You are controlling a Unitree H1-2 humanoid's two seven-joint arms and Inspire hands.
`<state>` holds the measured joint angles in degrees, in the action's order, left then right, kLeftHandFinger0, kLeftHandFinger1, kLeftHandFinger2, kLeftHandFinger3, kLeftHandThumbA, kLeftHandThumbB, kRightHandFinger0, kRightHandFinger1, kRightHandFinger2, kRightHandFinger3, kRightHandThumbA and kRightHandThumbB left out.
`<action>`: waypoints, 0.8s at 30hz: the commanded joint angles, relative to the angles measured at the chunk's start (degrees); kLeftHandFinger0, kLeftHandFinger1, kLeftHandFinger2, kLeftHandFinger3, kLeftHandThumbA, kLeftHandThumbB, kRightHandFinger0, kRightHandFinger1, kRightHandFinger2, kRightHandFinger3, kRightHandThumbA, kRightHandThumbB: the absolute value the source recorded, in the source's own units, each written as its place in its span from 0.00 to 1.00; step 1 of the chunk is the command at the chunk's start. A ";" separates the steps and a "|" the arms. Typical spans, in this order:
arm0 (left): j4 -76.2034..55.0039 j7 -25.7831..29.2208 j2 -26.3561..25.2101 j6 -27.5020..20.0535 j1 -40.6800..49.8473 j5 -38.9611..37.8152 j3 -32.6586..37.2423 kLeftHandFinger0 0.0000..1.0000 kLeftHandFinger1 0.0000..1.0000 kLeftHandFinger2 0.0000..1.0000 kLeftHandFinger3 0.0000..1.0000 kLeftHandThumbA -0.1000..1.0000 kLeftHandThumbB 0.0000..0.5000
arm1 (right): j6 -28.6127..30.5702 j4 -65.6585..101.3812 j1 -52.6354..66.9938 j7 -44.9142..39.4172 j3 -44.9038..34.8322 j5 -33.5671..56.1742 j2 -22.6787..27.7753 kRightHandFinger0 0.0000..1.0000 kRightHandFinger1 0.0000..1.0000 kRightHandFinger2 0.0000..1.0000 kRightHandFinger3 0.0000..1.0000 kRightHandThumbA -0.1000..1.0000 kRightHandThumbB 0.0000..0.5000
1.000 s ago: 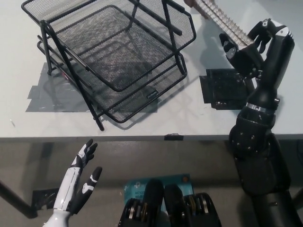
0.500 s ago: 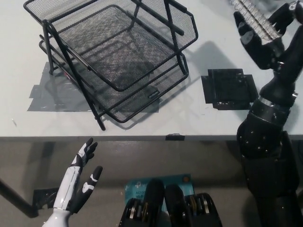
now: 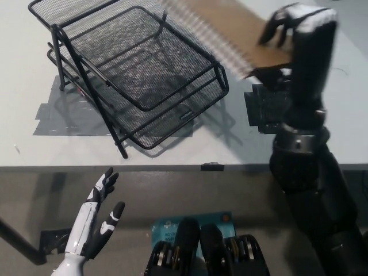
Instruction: A person hands a notebook to the robot and the robot grabs it with its right hand and places it in the file tray kept in the centre of the desk infront of it.
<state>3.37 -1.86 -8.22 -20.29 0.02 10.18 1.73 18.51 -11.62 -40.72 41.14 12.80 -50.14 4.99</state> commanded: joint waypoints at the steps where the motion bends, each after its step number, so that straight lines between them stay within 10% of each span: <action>1: -1.65 -0.01 -0.99 -0.69 -0.84 0.85 0.11 1.00 1.00 1.00 1.00 0.88 0.47 | 4.06 -3.03 -6.07 4.30 3.22 -5.30 0.79 0.00 0.00 0.00 0.01 0.79 0.00; 11: -1.05 -0.23 -1.20 -1.44 -0.94 0.45 0.40 1.00 1.00 1.00 1.00 0.87 0.48 | 3.63 -9.87 -9.43 7.60 8.81 -11.03 2.33 0.00 0.00 0.15 0.28 0.89 0.00; 24: -1.19 -0.75 -1.75 -1.41 -1.30 -0.08 0.88 1.00 1.00 1.00 1.00 0.88 0.47 | 1.64 -14.56 -14.04 12.09 12.35 -15.91 4.94 0.00 0.00 0.01 0.25 0.87 0.00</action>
<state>3.39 -1.96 -8.90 -20.30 -0.71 10.11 2.41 20.38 -27.31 -48.65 47.95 24.95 -63.93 9.31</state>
